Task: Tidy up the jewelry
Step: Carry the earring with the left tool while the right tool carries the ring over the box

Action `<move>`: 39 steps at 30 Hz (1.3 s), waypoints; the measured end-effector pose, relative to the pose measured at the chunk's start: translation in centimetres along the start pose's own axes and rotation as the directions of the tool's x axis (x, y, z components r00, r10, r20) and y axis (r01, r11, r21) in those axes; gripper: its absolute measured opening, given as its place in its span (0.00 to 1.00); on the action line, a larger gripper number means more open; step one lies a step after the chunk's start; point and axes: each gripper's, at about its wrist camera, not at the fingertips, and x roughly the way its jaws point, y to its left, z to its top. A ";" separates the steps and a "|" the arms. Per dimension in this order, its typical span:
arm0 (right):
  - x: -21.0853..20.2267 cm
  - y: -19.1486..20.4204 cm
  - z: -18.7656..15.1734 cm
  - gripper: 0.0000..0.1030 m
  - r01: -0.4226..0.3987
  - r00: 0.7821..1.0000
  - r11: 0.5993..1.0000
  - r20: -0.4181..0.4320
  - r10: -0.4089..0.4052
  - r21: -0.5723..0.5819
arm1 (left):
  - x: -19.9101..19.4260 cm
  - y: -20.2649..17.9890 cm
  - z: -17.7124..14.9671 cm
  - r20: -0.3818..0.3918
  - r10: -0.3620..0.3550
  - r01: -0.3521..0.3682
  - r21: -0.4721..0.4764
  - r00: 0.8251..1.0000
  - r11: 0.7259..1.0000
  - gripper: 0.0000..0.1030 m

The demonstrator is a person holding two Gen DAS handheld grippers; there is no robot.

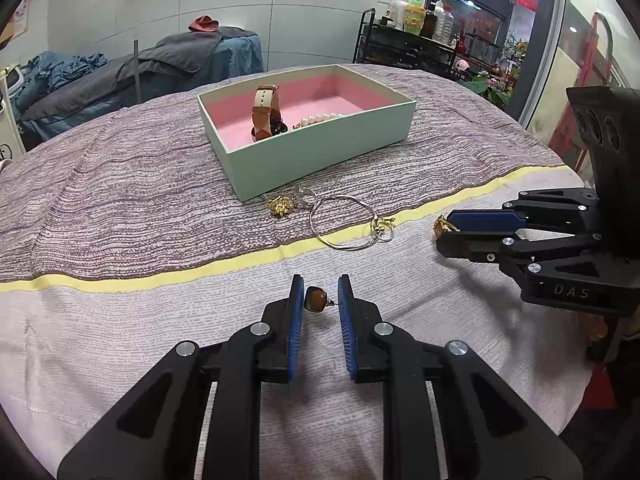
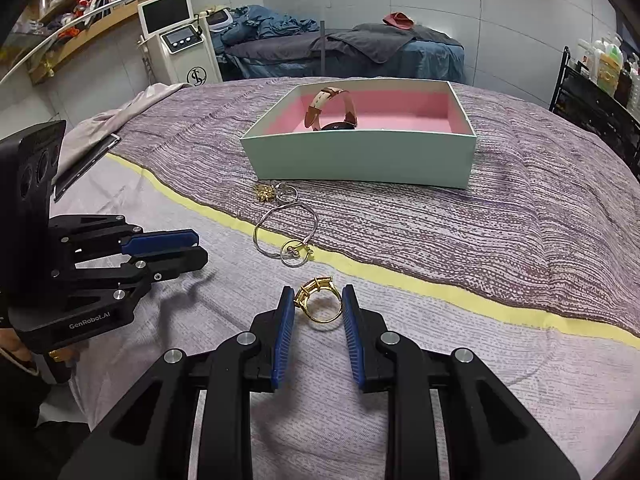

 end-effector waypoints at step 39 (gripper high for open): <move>5.0 -5.7 13.4 0.23 0.071 0.997 0.997 0.006 -0.071 0.026 | 8.4 3.2 13.6 -0.050 -0.010 0.010 0.008 0.999 1.000 0.17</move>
